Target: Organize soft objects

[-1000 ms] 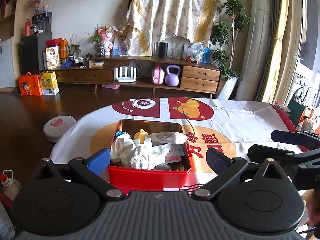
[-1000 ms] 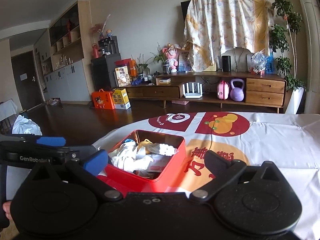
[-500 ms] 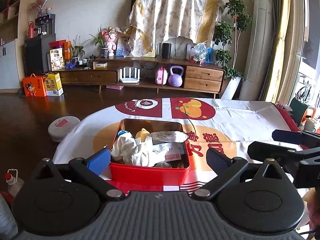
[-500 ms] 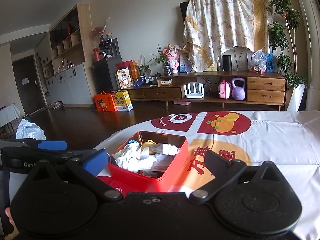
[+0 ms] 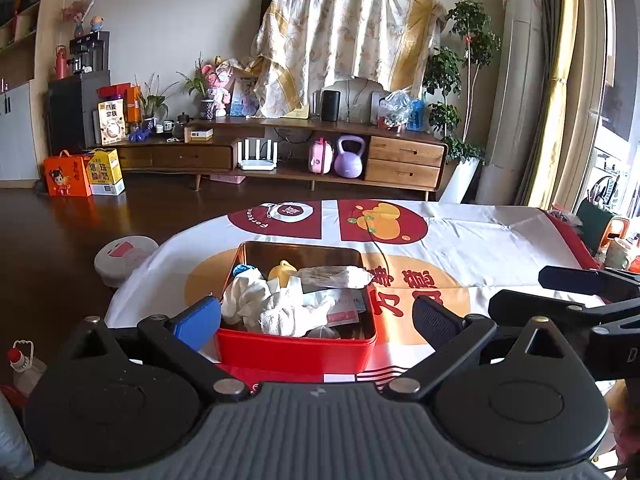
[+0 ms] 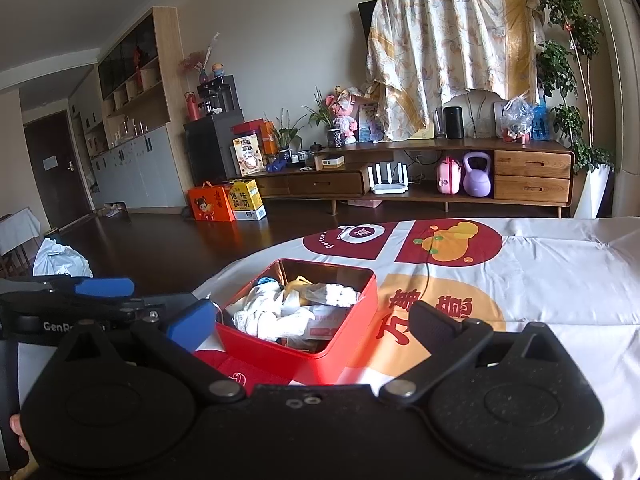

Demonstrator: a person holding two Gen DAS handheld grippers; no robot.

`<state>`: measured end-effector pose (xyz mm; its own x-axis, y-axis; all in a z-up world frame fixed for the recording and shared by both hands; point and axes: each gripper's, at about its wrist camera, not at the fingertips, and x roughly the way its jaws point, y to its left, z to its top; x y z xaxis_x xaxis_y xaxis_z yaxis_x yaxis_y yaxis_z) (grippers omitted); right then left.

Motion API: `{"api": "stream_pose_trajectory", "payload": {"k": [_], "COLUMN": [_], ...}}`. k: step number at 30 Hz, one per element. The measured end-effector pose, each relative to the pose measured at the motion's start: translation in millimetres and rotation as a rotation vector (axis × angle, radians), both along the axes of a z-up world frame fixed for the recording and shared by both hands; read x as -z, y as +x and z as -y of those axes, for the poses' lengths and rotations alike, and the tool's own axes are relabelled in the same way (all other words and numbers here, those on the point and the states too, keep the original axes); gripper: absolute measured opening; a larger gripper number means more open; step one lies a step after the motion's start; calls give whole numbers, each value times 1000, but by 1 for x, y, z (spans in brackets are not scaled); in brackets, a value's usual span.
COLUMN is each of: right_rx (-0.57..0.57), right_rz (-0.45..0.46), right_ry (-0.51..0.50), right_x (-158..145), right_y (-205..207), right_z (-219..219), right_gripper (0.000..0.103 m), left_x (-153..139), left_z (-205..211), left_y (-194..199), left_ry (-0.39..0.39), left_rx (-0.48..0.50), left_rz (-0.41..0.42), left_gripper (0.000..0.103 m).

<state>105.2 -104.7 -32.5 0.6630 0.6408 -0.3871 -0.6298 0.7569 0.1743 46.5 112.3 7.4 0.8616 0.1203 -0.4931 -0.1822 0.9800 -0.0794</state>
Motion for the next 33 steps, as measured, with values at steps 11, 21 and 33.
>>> {"api": "stream_pose_trajectory", "payload": {"k": [11,21,33], "right_rx": [17,28,35], "right_rz": [3,7,8], "right_ry": [1,2,2], "right_x": [1,-1,-3], "right_y": [2,3,2], "right_z": [1,4,8], "right_gripper": [103,103,103], "left_x": [-1,-6,-7], "left_z": [-2,3,11], "left_y": [-4,-7,-11], "left_ry": [-15,-13,10], "left_rx": [4,18,13], "left_rz": [17,29,22], "left_gripper": [103,103,103]}}
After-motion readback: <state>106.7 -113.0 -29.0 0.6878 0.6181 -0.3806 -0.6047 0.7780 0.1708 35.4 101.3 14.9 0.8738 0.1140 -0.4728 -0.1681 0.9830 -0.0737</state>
